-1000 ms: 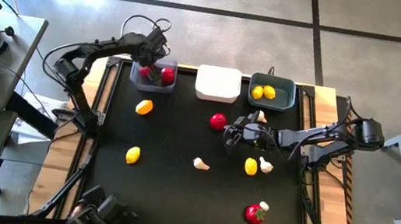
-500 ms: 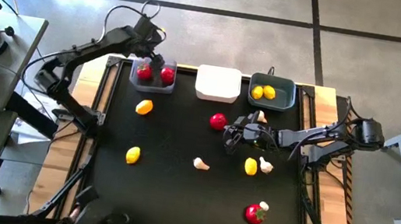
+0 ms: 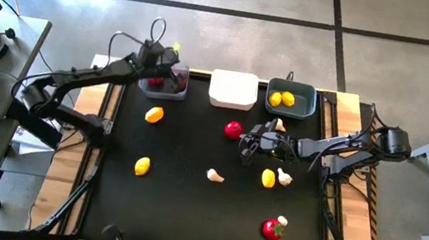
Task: Sort produce into baskets
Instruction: Put the garlic into the white bin
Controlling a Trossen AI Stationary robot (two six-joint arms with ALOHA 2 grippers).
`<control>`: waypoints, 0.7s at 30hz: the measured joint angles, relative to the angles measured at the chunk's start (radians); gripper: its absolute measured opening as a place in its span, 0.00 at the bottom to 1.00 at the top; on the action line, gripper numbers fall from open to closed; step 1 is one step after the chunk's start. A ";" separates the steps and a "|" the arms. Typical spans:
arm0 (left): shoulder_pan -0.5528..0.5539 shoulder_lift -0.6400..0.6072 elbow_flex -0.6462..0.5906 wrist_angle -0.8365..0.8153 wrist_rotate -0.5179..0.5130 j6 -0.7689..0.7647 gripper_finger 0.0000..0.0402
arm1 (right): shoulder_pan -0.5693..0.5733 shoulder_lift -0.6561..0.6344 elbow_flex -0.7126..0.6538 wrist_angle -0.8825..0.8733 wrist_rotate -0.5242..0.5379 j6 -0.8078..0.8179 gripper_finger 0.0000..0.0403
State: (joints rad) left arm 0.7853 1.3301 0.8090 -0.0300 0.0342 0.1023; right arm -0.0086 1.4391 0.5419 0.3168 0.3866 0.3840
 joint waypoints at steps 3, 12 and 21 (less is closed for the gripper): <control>-0.053 -0.008 -0.058 0.086 0.006 -0.028 0.87 | 0.000 0.000 0.000 0.000 0.000 0.000 0.00; -0.182 0.024 -0.109 0.111 0.050 -0.023 0.87 | 0.000 0.000 0.000 -0.001 0.000 -0.007 0.00; -0.261 0.083 -0.109 0.163 -0.038 0.005 0.84 | -0.013 0.000 0.000 0.001 -0.006 -0.023 0.01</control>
State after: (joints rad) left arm 0.5244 1.4132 0.7002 0.1328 -0.0038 0.1076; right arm -0.0219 1.4391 0.5419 0.3180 0.3808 0.3607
